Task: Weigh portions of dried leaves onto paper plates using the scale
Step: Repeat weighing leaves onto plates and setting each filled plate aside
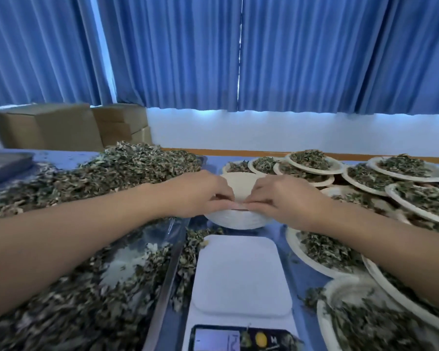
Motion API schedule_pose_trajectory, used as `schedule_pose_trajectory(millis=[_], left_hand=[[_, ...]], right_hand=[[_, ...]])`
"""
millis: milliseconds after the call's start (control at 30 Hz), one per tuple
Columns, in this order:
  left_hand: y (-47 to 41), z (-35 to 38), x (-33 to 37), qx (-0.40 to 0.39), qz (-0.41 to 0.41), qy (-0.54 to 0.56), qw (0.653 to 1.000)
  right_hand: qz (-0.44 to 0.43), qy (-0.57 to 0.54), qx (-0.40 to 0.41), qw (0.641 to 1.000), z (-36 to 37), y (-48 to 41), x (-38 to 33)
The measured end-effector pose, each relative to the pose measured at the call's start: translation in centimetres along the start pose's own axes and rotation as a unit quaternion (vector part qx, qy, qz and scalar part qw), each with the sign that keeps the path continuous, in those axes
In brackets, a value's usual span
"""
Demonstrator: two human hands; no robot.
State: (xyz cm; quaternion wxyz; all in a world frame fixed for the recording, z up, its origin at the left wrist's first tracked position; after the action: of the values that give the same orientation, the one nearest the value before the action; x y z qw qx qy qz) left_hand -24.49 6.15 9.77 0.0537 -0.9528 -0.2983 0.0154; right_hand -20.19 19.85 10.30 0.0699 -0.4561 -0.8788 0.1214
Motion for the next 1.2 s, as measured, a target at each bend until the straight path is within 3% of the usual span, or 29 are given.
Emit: schedule_pose_trajectory(millis=[267,900,1033,1200], left_hand=[[0.8,0.1,0.2,0.057,0.001,0.035,0.998],[1.0,0.2,-0.3,0.06,0.023,0.057,0.996],[1.0,0.2,-0.3,0.058,0.019,0.064,0.996],[0.9,-0.1,-0.2,0.062,0.012,0.068,0.996]], right_hand=[[-0.013,0.074,-0.071,0.995,-0.3,-0.8,-0.6],[-0.05,0.118,-0.075,0.989,0.0,-1.3,-1.0],[-0.068,0.172,-0.091,0.978,0.3,-1.3,-1.5],[-0.116,0.304,-0.096,0.941,1.5,-1.3,-2.2]])
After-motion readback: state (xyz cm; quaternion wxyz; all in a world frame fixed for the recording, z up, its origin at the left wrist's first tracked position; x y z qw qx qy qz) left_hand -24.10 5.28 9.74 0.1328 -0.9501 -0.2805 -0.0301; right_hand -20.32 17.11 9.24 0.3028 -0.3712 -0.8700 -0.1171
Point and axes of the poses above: each hand's wrist, its own y-axis away from the middle knuckle, its own z-axis out of the palm, x = y × z, the point moved 7 cm from there along -y, towards the middle knuckle, and after that the axes turned 2 degrees about -y, right-handed, at the moved point
